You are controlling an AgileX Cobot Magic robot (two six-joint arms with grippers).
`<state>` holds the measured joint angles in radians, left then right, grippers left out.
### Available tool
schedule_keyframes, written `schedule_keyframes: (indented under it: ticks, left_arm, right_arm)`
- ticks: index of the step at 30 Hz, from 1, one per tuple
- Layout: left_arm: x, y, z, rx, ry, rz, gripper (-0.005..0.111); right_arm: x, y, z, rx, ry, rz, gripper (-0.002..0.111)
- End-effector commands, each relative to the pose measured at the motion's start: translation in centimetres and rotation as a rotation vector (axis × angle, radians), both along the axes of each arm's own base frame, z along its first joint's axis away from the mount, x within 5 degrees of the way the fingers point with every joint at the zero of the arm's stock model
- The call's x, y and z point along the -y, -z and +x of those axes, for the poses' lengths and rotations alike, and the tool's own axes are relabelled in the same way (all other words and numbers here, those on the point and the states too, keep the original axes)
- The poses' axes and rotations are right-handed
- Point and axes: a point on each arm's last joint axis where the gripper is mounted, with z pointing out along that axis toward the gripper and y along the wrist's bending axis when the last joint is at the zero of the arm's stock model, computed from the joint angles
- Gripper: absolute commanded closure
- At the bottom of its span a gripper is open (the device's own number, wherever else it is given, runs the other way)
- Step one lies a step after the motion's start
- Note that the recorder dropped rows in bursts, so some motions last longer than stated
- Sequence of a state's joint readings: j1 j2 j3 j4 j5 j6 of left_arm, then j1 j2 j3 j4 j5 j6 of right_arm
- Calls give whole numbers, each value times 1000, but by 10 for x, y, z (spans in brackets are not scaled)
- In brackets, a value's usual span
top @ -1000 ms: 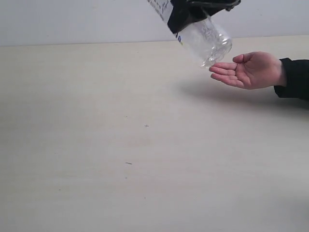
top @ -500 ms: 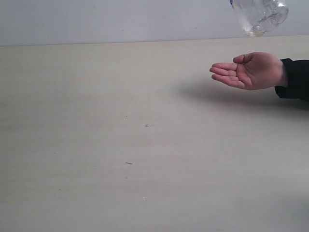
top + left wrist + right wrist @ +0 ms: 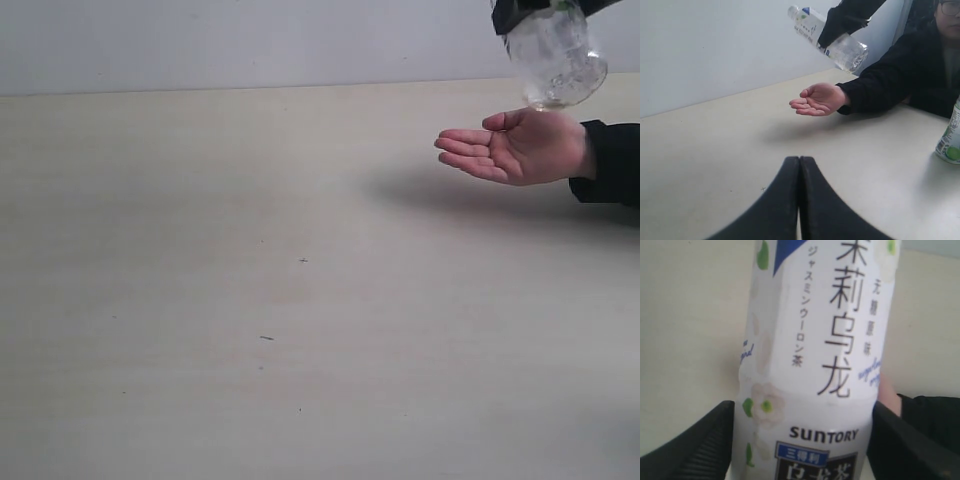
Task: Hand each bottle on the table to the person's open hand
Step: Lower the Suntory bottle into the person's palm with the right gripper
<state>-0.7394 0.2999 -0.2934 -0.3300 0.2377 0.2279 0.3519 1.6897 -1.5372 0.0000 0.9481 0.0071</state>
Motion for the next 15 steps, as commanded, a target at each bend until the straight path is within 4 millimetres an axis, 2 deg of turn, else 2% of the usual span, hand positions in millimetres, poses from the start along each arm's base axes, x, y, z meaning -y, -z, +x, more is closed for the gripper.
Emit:
schedule_keyframes:
  ticks: [1, 9, 15]
  left_arm:
    - [-1, 1, -1, 8, -2, 3, 107]
    - [-1, 1, -1, 8, -2, 3, 107]
    - [-1, 1, -1, 8, -2, 3, 107]
  right_arm:
    - [-2, 30, 19, -46, 9, -29, 108]
    - [-7, 83, 41, -145, 53, -80, 108]
    - [-6, 102, 50, -144, 95, -107, 108]
